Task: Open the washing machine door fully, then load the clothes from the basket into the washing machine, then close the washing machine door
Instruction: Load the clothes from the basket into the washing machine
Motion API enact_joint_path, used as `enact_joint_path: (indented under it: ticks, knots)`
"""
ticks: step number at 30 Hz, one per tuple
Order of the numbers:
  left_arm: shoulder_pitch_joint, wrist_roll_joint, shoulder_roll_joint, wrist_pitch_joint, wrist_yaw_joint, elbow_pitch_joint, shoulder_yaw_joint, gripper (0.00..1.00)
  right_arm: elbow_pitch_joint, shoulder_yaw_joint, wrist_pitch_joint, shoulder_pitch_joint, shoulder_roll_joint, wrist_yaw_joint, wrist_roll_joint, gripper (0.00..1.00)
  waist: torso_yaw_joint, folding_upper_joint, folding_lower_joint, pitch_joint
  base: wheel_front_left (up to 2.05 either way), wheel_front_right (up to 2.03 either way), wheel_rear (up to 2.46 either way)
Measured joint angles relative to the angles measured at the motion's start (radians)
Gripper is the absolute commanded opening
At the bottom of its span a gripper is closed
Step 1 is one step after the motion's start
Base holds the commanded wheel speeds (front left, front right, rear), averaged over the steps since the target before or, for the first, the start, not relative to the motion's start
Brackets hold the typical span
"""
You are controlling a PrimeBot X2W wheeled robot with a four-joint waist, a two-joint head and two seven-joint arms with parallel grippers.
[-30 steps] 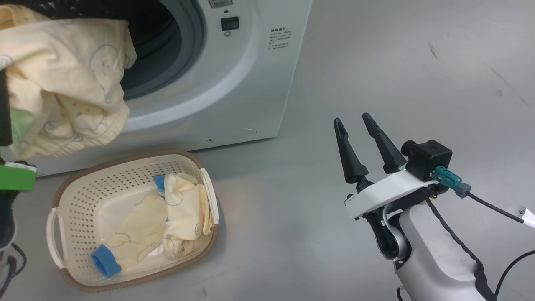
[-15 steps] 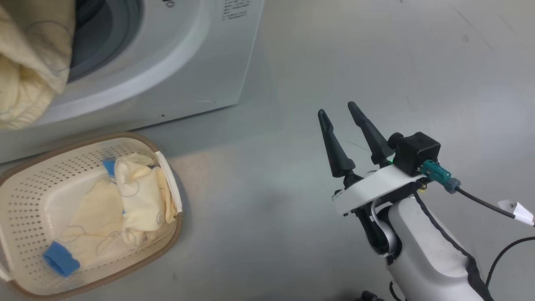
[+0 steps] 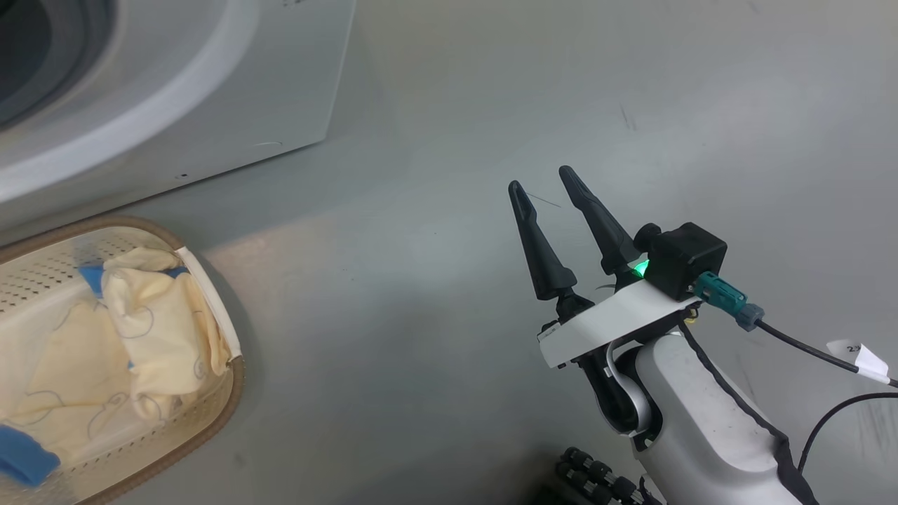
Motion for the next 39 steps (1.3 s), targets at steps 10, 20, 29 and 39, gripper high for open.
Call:
enact_joint_path:
  ticks: [10, 20, 29, 39]
  knots:
    - [-0.107, 0.000, -0.029, -0.076, 0.000, 0.099, 0.003, 1.00, -0.024, -0.001, 0.000, -0.001, 0.003, -0.041, 0.006, 1.00, -0.026, 0.0000, 0.0001, 0.044, 0.00, 0.00, 0.00]
    - [-0.077, 0.037, -0.037, -0.040, 0.000, 0.172, -0.134, 1.00, -0.022, 0.002, 0.000, -0.017, 0.005, -0.050, 0.007, 1.00, 0.005, 0.0000, 0.0000, 0.026, 0.00, 0.00, 0.00]
    - [-0.055, 0.049, -0.075, -0.083, 0.000, 0.187, -0.207, 1.00, -0.007, -0.018, 0.000, -0.024, 0.004, -0.059, 0.005, 1.00, 0.038, 0.0000, -0.0001, -0.020, 0.00, 0.00, 0.00]
    - [0.047, 0.074, -0.105, -0.118, 0.000, 0.208, -0.251, 1.00, 0.028, -0.060, 0.000, -0.035, 0.003, -0.057, -0.006, 1.00, 0.090, 0.0000, -0.0002, -0.092, 0.00, 0.00, 0.00]
